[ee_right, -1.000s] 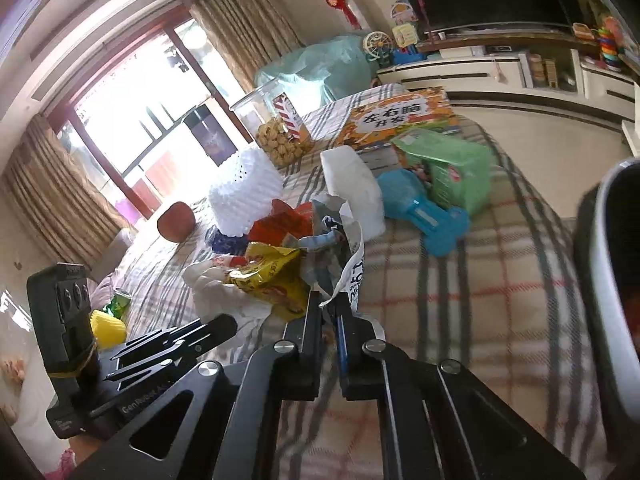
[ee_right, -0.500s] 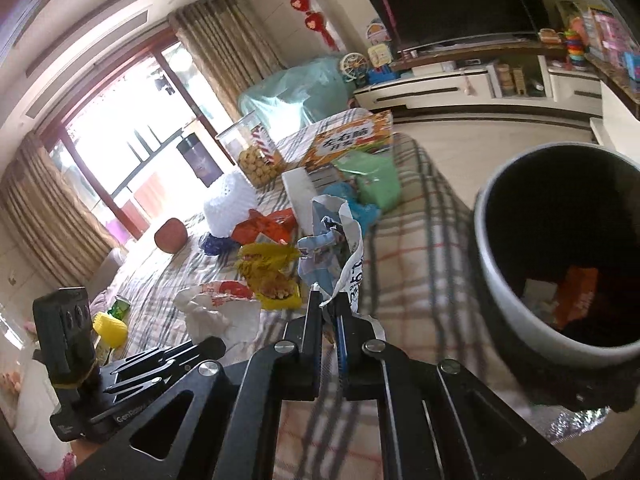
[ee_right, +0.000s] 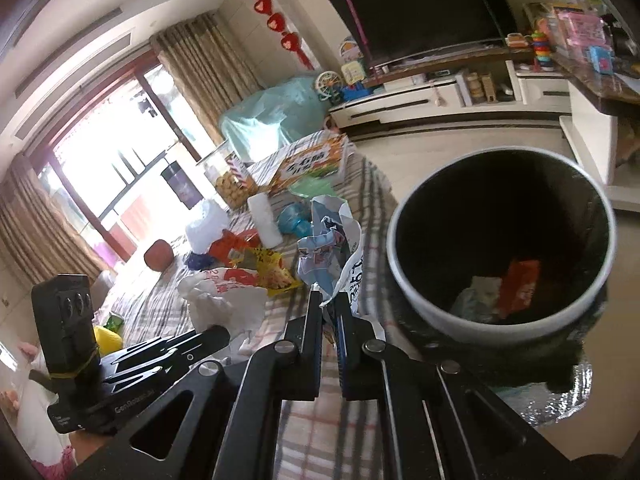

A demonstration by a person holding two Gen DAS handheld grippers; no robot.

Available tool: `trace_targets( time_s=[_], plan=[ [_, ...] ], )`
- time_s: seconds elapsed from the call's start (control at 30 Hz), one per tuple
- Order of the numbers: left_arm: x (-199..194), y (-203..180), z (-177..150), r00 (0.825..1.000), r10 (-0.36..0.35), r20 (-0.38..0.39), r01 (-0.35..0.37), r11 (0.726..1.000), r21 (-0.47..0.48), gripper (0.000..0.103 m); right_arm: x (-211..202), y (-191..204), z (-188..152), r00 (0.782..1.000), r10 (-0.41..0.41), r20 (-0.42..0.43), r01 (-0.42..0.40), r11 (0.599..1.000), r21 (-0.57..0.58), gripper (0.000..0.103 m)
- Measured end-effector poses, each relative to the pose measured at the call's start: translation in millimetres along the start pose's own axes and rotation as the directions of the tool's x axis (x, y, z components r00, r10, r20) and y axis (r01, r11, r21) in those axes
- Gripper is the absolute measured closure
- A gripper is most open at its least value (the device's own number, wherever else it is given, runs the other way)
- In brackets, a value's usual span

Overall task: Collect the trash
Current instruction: 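Carry tissue and wrapper over the bin to drop them in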

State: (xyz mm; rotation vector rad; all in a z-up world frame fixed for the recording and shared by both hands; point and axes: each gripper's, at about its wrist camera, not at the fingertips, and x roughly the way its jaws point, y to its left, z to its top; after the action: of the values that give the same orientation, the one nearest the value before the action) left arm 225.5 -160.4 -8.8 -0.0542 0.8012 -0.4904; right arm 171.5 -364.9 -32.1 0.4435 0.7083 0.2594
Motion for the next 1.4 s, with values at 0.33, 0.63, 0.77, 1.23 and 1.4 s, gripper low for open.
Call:
trace_targets(
  time_s=[0.33, 0.63, 0.77, 1.23, 1.4],
  plan=[
    [14.5, -30.3, 6.4, 0.999, -0.051, -0.011, 0.051, 0.997, 0.055, 0.085, -23.0, -19.8, 6.2, 0.999, -0.032, 0.043, 0.031, 0.999, 0.028, 0.097],
    [29.2, -47.9, 13.3, 0.998, -0.063, -0.019, 0.064, 0.995, 0.080, 0.085, -36.5, -38.0, 10.7, 0.995, -0.067, 0.071, 0.064, 0.997, 0.050, 0.097],
    [38.5, -57.6, 19.6, 0.997, -0.067, -0.022, 0.069, 0.993, 0.097, 0.085, -39.4, -46.6, 13.2, 0.994, -0.081, 0.075, 0.076, 0.995, 0.061, 0.097],
    [74.6, -84.8, 42.4, 0.997, -0.066, -0.041, 0.071, 0.986, 0.154, 0.085, -41.0, -77.1, 22.0, 0.989, -0.126, 0.072, 0.118, 0.988, 0.098, 0.097],
    [89.2, -92.4, 51.0, 0.997, -0.060, -0.052, 0.068, 0.983, 0.171, 0.085, -39.2, -88.3, 25.8, 0.988, -0.139, 0.063, 0.131, 0.985, 0.110, 0.097]
  ],
)
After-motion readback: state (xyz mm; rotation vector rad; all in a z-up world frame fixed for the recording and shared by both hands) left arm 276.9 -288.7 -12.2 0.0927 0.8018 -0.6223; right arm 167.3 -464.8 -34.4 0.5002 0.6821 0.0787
